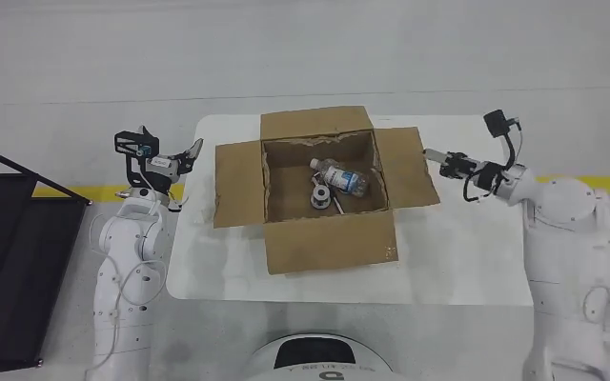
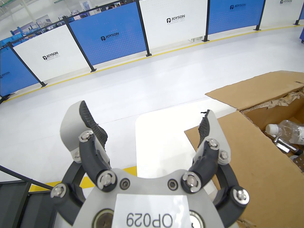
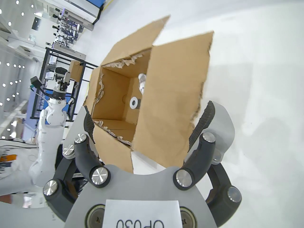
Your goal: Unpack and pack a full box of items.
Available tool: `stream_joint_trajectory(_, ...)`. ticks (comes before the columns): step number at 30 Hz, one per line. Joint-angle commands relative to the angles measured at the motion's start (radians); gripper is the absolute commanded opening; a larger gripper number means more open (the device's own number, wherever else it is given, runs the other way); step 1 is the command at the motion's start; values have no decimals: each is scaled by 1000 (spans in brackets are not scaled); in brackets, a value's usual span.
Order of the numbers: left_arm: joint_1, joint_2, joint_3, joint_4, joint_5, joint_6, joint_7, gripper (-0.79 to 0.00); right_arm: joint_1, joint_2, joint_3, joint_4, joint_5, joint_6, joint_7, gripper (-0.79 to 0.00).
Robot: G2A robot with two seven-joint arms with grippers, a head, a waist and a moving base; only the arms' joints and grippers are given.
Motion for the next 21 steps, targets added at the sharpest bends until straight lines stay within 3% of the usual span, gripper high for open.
stream_joint_trajectory(1, 0, 0, 0, 0, 0, 0, 0, 0, 73, 0, -78, 103, -66, -17, 88, 0)
stream_joint_trajectory(8, 0, 0, 0, 0, 0, 0, 0, 0, 211, -8, -175, 338, 201, -150, 285, 0)
stream_joint_trajectory(12, 0, 0, 0, 0, 0, 0, 0, 0, 251, -8, -181, 427, 336, -140, 325, 0)
stream_joint_trajectory(17, 0, 0, 0, 0, 0, 0, 0, 0, 259, 1, -168, 461, 555, -100, 365, 0)
stream_joint_trajectory(21, 0, 0, 0, 0, 0, 0, 0, 0, 235, 14, -189, 398, 664, -100, 365, 0)
